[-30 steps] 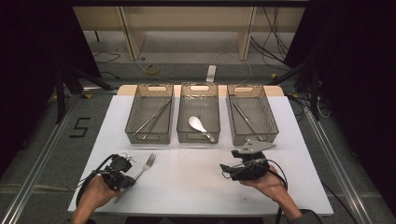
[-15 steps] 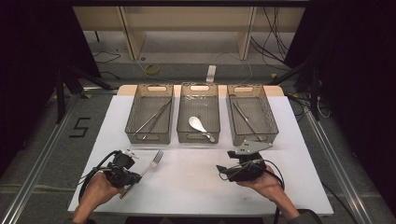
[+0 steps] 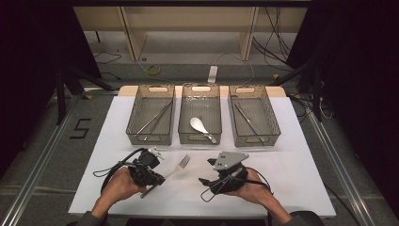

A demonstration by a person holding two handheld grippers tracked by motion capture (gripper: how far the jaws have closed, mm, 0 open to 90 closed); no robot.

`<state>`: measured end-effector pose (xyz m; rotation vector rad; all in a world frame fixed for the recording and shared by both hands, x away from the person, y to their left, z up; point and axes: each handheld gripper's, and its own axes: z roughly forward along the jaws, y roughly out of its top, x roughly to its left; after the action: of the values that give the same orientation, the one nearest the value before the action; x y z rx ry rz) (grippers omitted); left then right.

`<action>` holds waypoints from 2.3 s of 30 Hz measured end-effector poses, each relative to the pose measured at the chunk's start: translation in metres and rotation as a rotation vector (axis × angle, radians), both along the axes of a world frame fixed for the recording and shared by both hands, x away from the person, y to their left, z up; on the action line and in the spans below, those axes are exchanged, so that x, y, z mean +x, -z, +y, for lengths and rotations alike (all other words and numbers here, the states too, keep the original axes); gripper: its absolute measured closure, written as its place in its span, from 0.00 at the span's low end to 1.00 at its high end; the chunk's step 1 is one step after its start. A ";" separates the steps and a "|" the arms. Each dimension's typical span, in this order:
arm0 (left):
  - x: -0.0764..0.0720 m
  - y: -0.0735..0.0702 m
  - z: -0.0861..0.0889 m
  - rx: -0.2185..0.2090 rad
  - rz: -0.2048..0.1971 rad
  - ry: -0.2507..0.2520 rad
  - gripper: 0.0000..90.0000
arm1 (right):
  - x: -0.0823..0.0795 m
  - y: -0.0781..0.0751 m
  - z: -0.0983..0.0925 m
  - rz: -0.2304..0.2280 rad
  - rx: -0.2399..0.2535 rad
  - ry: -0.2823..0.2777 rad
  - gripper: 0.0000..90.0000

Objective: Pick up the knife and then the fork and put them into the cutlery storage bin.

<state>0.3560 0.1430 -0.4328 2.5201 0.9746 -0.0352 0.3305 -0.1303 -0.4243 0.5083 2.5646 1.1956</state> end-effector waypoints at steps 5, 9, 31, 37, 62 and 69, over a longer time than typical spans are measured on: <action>0.003 -0.004 -0.016 0.002 0.003 0.049 0.92 | -0.001 0.004 0.014 -0.029 -0.040 -0.049 0.37; 0.005 -0.006 -0.030 0.009 0.018 0.093 0.92 | -0.002 0.007 0.021 -0.039 -0.070 -0.064 0.37; 0.010 -0.011 -0.064 0.020 0.058 0.210 0.92 | -0.003 0.020 0.034 -0.138 -0.203 -0.110 0.41; 0.009 -0.009 -0.068 0.025 0.079 0.234 0.92 | -0.004 0.025 0.038 -0.155 -0.235 -0.145 0.46; 0.007 -0.016 -0.069 -0.014 0.111 0.288 0.92 | -0.014 0.036 0.047 -0.295 -0.413 -0.334 0.97; 0.013 -0.013 -0.065 -0.053 0.130 0.267 0.89 | -0.014 0.037 0.044 -0.317 -0.425 -0.359 0.98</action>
<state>0.3689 0.0777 -0.4196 2.6072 0.6675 -0.3041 0.3166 -0.0859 -0.4614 -0.2248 2.5768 0.7088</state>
